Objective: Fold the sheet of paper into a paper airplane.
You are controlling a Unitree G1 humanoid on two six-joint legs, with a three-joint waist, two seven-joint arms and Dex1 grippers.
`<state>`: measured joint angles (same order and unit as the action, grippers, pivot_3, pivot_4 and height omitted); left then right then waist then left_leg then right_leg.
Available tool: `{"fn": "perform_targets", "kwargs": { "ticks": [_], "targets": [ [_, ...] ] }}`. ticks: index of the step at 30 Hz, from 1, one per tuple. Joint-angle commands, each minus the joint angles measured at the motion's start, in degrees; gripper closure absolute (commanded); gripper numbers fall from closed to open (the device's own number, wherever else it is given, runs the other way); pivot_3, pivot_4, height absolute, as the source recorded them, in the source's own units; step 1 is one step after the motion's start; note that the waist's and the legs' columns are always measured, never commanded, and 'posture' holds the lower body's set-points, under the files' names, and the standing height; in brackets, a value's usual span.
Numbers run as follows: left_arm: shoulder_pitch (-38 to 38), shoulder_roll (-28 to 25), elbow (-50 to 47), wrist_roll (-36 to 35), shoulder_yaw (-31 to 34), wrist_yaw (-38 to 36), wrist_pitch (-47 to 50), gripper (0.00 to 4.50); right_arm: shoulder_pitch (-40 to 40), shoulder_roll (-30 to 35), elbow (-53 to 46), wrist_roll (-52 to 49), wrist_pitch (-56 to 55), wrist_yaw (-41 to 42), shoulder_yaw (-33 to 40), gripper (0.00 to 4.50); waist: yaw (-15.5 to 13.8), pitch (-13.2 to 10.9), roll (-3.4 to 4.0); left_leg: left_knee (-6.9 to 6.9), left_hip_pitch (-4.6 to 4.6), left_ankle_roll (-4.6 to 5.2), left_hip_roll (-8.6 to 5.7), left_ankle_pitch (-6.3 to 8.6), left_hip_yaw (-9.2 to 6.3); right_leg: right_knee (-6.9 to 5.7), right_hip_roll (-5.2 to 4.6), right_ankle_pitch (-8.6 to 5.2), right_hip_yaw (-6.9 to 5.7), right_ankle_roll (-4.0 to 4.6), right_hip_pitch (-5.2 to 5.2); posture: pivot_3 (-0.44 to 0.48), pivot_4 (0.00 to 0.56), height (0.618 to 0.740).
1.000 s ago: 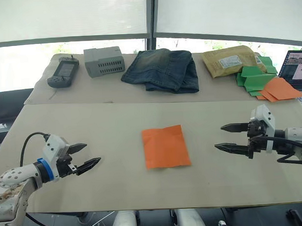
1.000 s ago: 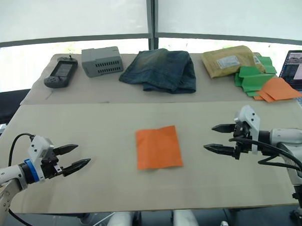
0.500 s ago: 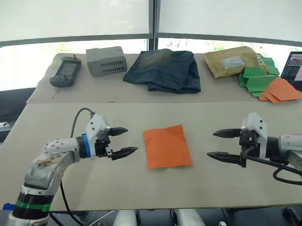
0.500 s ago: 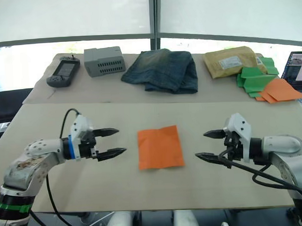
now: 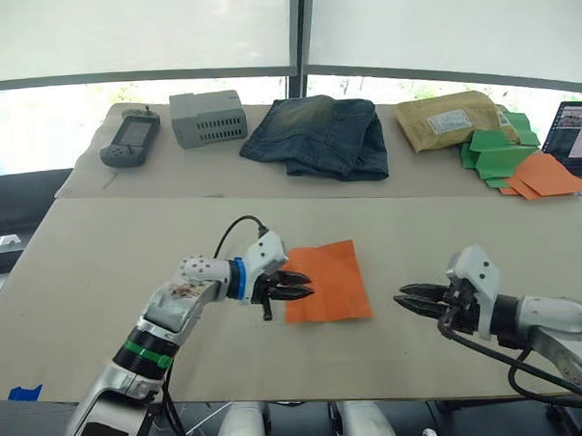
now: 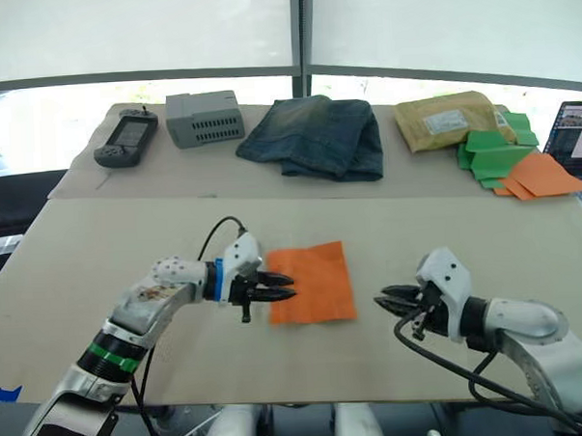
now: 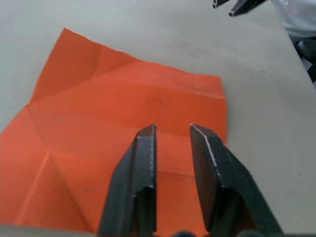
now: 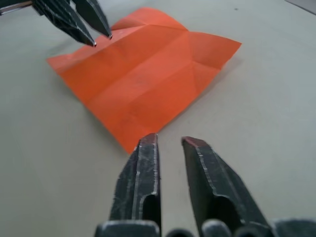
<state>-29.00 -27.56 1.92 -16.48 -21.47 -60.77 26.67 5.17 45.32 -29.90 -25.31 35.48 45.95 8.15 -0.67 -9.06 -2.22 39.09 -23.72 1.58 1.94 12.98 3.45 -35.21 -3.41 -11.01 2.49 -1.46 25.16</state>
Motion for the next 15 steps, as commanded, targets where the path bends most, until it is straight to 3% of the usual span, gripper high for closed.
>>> {"fn": "perform_targets", "kwargs": {
  "ticks": [1, 9, 15],
  "targets": [
    [-2.1, 2.0, 3.6, 4.1, -1.3, 2.0, -2.0, 4.48, -2.7, -1.6, 0.8, 4.8, -0.1, -5.1, -4.1, 4.50, 0.0, 0.0, 0.00, -0.01, 0.00, 0.00, 0.00, 0.00, 0.00, -0.01, 0.00, 0.00, 0.00, 0.00, 0.00, 0.000, 0.150, 0.722],
    [-0.1, 2.3, 6.4, 6.8, -1.5, 2.2, -2.0, 4.48, -9.1, -3.2, 6.7, 9.9, -2.7, -6.5, -9.2, 4.50, 0.0, 0.0, 0.01, 0.02, 0.01, 0.01, -0.01, 0.00, -0.03, 0.01, -0.01, 0.01, 0.00, 0.00, -0.05, 0.000, 0.150, 0.722],
    [1.6, 3.2, 6.4, 7.6, -1.6, 3.3, -2.1, 4.48, -15.7, -4.5, 15.2, 10.2, -6.0, -0.5, -13.0, 4.50, 0.2, 0.0, 0.03, 0.01, 0.19, 0.02, 0.01, -0.01, -0.03, -0.03, 0.01, 0.01, 0.00, 0.00, -0.16, 0.000, 0.150, 0.722]
  ]
}}
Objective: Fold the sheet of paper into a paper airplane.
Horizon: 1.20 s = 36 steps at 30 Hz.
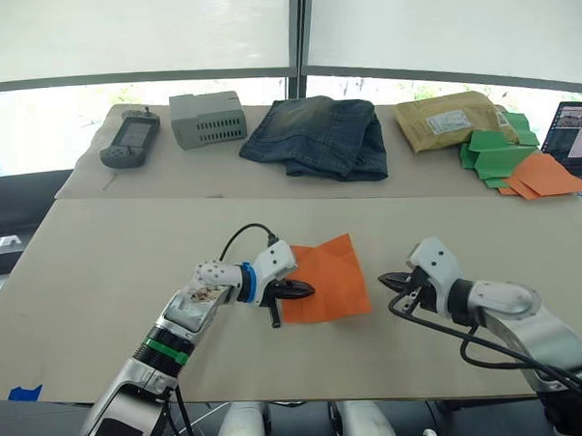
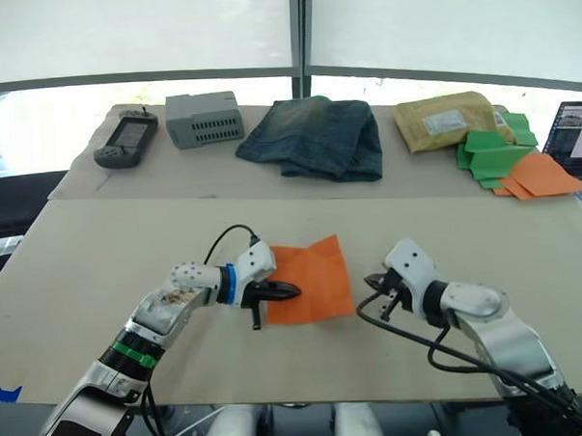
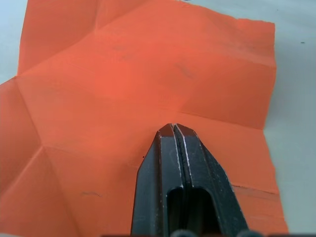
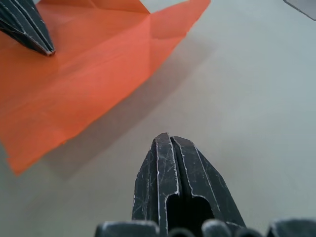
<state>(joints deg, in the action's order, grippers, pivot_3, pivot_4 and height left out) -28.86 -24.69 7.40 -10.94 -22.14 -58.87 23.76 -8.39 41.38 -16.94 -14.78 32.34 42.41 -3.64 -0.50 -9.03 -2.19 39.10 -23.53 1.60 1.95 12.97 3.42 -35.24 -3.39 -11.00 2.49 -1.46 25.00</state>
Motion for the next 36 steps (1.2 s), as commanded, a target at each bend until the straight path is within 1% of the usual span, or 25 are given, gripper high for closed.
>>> {"fn": "perform_targets", "kwargs": {
  "ticks": [1, 5, 12, 17, 20, 25, 28, 31, 33, 34, 36],
  "targets": [
    [1.7, 0.5, 0.6, 2.1, -0.9, 1.7, 1.1, 4.48, -2.9, -0.8, 3.8, 0.0, -3.6, 4.0, -1.8, 4.50, 0.0, 0.0, 0.00, -0.01, 0.05, 0.00, 0.00, 0.00, 0.00, 0.00, 0.00, 0.00, 0.00, 0.00, -0.04, 0.000, 0.150, 0.722],
    [2.8, 0.6, -0.5, 2.0, -0.1, 2.9, 1.8, 4.48, -5.2, -2.9, 6.5, -2.4, -5.8, 7.9, -2.1, 4.50, 0.0, 0.0, 0.02, -0.01, 0.09, 0.00, -0.01, 0.00, -0.01, 0.04, -0.01, -0.01, 0.00, 0.00, -0.12, 0.000, 0.150, 0.722],
    [4.4, 0.6, -2.1, 2.0, 0.8, 4.9, 2.5, 4.48, -8.8, -7.7, 5.8, -6.4, -5.3, 11.4, -1.9, 4.50, 0.1, 0.0, 0.03, -0.02, 0.19, 0.00, 0.02, 0.00, -0.01, -0.01, 0.00, 0.02, 0.01, -0.03, -0.16, 0.000, 0.150, 0.722],
    [5.2, 0.9, -2.7, 1.7, 1.9, 7.1, 3.7, 4.48, -11.2, -11.1, 8.5, -4.0, -5.9, 11.6, -5.7, 4.50, 0.2, 0.0, 0.03, -0.03, 0.21, 0.00, 0.02, 0.00, -0.01, -0.01, 0.00, 0.02, 0.00, -0.03, -0.18, 0.000, 0.150, 0.722],
    [5.7, 1.2, -3.9, 0.0, 4.1, 7.9, 5.7, 4.48, -13.4, -14.0, 12.1, -2.4, -6.6, 11.2, -8.3, 4.50, 0.3, 0.0, 0.03, -0.03, 0.26, 0.00, 0.02, 0.00, -0.01, -0.05, 0.00, 0.02, 0.00, -0.01, -0.19, 0.000, 0.150, 0.722],
    [6.8, 0.5, -8.0, -4.4, 9.2, 9.0, 11.4, 4.48, -15.9, -15.2, 16.9, 0.9, -8.6, 13.2, -12.3, 4.50, 1.1, 0.0, 0.03, -0.05, 0.24, 0.00, 0.03, 0.00, -0.02, -0.13, 0.00, 0.01, -0.01, 0.00, -0.12, 0.000, 0.150, 0.722],
    [8.0, -1.8, -11.1, -6.3, 13.4, 10.0, 14.4, 4.48, -16.6, -15.2, 19.5, 2.8, -10.0, 14.1, -14.1, 4.50, 1.6, 0.0, 0.02, -0.12, 0.20, 0.00, 0.05, 0.00, -0.02, -0.22, 0.01, 0.18, -0.01, -0.28, 0.01, 0.000, 0.150, 0.722],
    [9.0, -4.8, -14.4, -8.7, 17.7, 10.3, 16.9, 4.48, -17.0, -15.7, 21.1, 3.8, -10.8, 14.9, -15.3, 4.50, 1.8, 0.0, 0.01, -0.16, 0.21, 0.00, 0.06, 0.00, -0.02, -0.50, 0.04, 0.06, 0.00, -0.14, 0.16, 0.000, 0.150, 0.722],
    [9.6, -6.4, -16.0, -9.9, 20.2, 10.0, 16.1, 4.48, -17.2, -16.8, 22.6, 4.4, -11.2, 15.2, -16.3, 4.50, 1.7, 0.0, 0.01, -0.17, 0.27, 0.00, 0.09, 0.00, -0.05, -0.64, 0.06, -0.04, -0.04, -0.07, 0.16, 0.000, 0.150, 0.722],
    [10.0, -7.1, -17.0, -9.3, 20.3, 9.5, 13.5, 4.48, -17.4, -17.5, 24.0, 5.1, -11.7, 14.8, -16.8, 4.50, 1.8, 0.0, 0.01, -0.17, 0.29, 0.00, 0.10, 0.00, -0.06, -0.66, 0.07, -0.06, -0.06, -0.04, 0.16, 0.000, 0.150, 0.722],
    [10.4, -6.4, -19.6, -11.1, 20.9, 9.1, 12.4, 4.48, -17.7, -18.7, 26.0, 6.3, -12.6, 14.1, -17.3, 4.50, 1.7, 0.0, 0.01, -0.18, 0.35, -0.01, 0.12, 0.00, -0.05, -0.67, 0.08, -0.12, -0.07, 0.07, 0.13, 0.000, 0.150, 0.722]
  ]
}}
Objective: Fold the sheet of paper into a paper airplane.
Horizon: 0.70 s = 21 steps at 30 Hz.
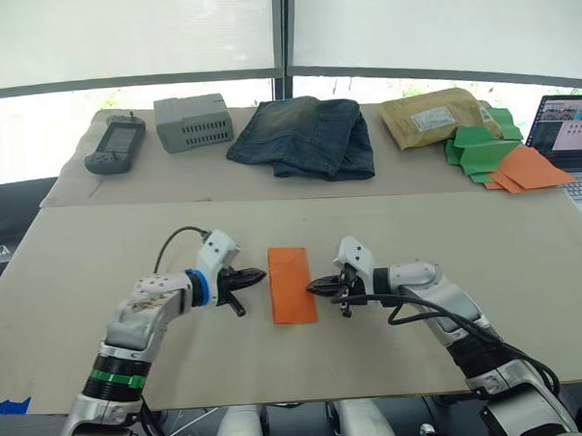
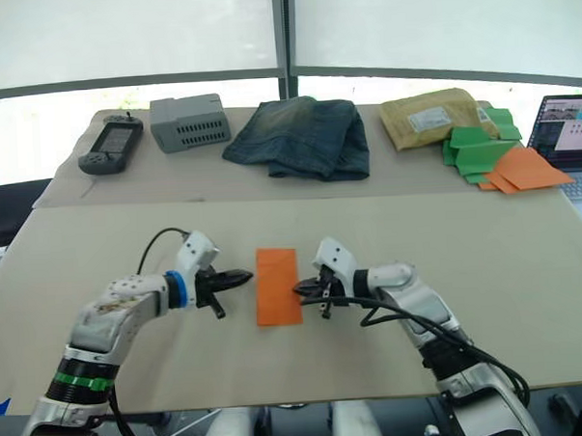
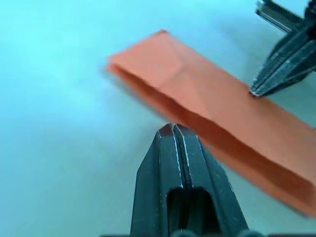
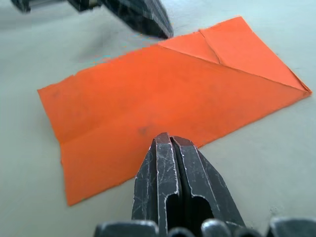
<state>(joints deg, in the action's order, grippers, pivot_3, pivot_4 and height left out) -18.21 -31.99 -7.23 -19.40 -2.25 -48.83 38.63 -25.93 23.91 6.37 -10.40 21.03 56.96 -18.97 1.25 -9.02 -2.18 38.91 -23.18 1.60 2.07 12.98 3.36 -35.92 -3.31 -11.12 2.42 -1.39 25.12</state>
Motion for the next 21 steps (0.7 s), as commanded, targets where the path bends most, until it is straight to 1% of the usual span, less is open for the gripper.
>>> {"fn": "perform_targets", "kwargs": {
  "ticks": [1, 5, 9, 13, 16, 18, 21],
  "targets": [
    [-0.4, 1.9, -6.1, -3.8, 1.3, -0.8, -2.6, 4.48, -0.2, -1.9, 3.2, 2.2, -1.3, -0.7, -2.1, 4.50, -0.1, 0.0, 0.00, 0.00, 0.00, 0.00, 0.00, 0.00, 0.01, 0.00, -0.01, -0.03, 0.00, 0.06, 0.00, 0.000, 0.150, 0.722],
    [-1.1, 4.1, -8.0, -5.4, 0.5, -0.5, -3.1, 4.48, -0.3, -2.1, 4.4, 4.5, -1.7, -1.5, -3.2, 4.50, -0.1, 0.0, -0.03, 0.01, 0.01, 0.00, -0.02, 0.00, 0.03, 0.01, -0.04, -0.02, 0.02, 0.05, -0.03, 0.000, 0.150, 0.722],
    [-1.8, 4.1, -5.2, -0.7, -5.0, -0.2, -5.2, 4.48, 0.3, -1.6, 2.8, 5.2, -0.1, -2.4, -2.7, 4.50, -0.2, 0.0, -0.03, -0.01, 0.12, 0.00, -0.02, 0.00, 0.04, -0.06, 0.00, -0.03, 0.02, 0.05, -0.09, 0.000, 0.150, 0.722],
    [-1.7, 3.1, -1.7, 4.1, -10.8, -0.7, -7.0, 4.48, 1.1, -0.4, -0.5, 4.6, 1.5, -3.4, -1.2, 4.50, -0.3, 0.0, -0.03, 0.00, 0.11, 0.00, -0.03, 0.00, 0.04, -0.07, 0.00, -0.10, 0.02, 0.15, -0.09, 0.000, 0.150, 0.722],
    [-0.9, 2.0, 0.2, 8.3, -15.1, -1.2, -10.1, 4.48, 2.0, -0.2, -1.9, 3.5, 1.7, -4.1, 0.2, 4.50, -0.4, 0.0, -0.03, -0.01, 0.04, 0.00, -0.04, 0.00, 0.03, -0.06, -0.01, -0.12, 0.03, 0.16, -0.04, 0.000, 0.150, 0.722],
    [-0.2, 2.3, 0.1, 9.4, -16.9, -1.0, -10.4, 4.48, 2.6, -0.1, -1.2, 3.6, 1.0, -5.2, 1.2, 4.50, -0.7, 0.0, -0.03, -0.01, 0.02, 0.00, -0.06, 0.00, 0.03, -0.04, -0.04, -0.14, 0.03, 0.17, -0.03, 0.000, 0.150, 0.722],
    [0.3, 2.9, 0.4, 9.9, -17.4, -0.7, -10.8, 4.48, 2.8, -0.3, -0.1, 3.9, 0.1, -7.1, 2.7, 4.50, -0.8, 0.0, -0.01, 0.01, 0.04, 0.00, -0.11, 0.00, 0.02, -0.02, -0.13, -0.24, 0.04, 0.21, -0.10, 0.000, 0.150, 0.722]
  ]
}}
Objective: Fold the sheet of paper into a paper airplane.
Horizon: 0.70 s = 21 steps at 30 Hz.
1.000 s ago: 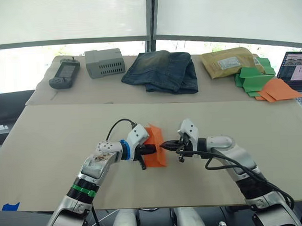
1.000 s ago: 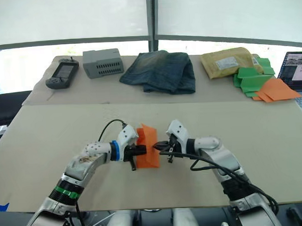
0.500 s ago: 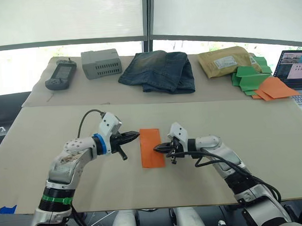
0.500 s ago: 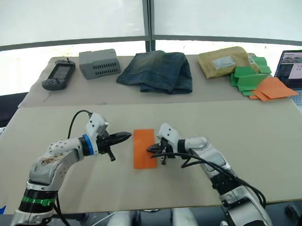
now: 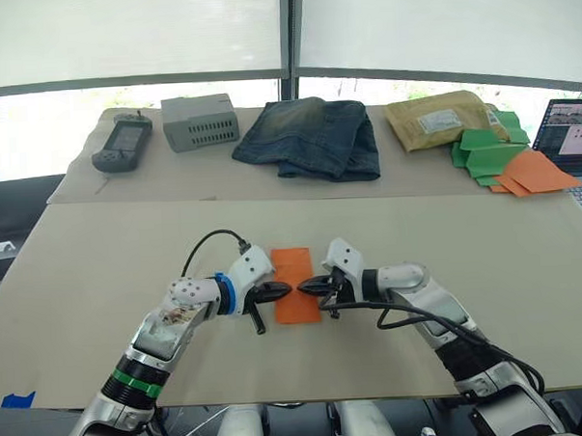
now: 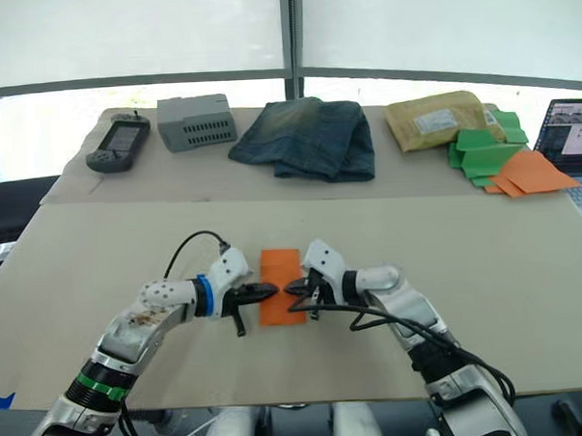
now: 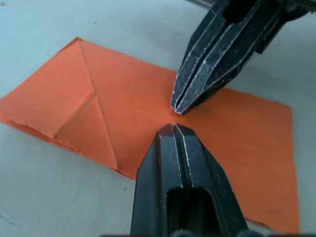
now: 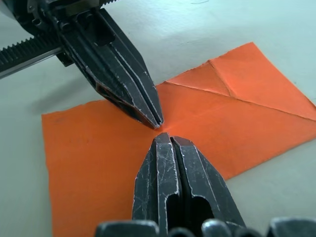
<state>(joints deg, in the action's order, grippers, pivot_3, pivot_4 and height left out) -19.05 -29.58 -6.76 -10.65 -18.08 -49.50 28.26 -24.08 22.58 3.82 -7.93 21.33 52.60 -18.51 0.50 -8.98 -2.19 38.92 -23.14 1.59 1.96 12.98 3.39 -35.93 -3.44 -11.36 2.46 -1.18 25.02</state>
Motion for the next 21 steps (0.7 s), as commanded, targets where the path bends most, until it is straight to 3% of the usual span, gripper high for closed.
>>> {"fn": "perform_targets", "kwargs": {
  "ticks": [1, 11, 21],
  "targets": [
    [1.1, 0.6, 0.2, 1.3, -1.5, 0.1, -0.2, 4.48, 0.8, 1.0, 2.8, 1.4, -0.6, -3.0, 2.5, 4.50, 0.0, 0.0, 0.00, 0.02, 0.01, 0.00, 0.00, 0.00, 0.00, 0.01, -0.01, 0.00, 0.00, -0.01, -0.02, 0.000, 0.150, 0.722],
    [2.4, -0.5, 0.1, 2.1, -1.6, -1.1, -0.2, 4.48, -7.4, -1.1, 15.1, 2.7, -7.3, -3.4, 2.2, 4.50, 0.2, 0.0, 0.00, 0.02, 0.07, 0.00, 0.00, 0.00, 0.00, 0.02, 0.01, 0.00, 0.00, -0.02, -0.06, 0.000, 0.150, 0.722],
    [3.4, 0.3, -0.9, 2.2, -1.1, 0.0, 0.3, 4.48, -19.3, -6.4, 37.2, 5.6, -14.4, -6.2, 3.7, 4.50, 0.6, 0.0, 0.00, -0.07, 0.19, 0.00, 0.03, 0.00, 0.01, 0.00, 0.03, 0.01, 0.00, -0.03, -0.12, 0.000, 0.150, 0.722]
  ]
}}
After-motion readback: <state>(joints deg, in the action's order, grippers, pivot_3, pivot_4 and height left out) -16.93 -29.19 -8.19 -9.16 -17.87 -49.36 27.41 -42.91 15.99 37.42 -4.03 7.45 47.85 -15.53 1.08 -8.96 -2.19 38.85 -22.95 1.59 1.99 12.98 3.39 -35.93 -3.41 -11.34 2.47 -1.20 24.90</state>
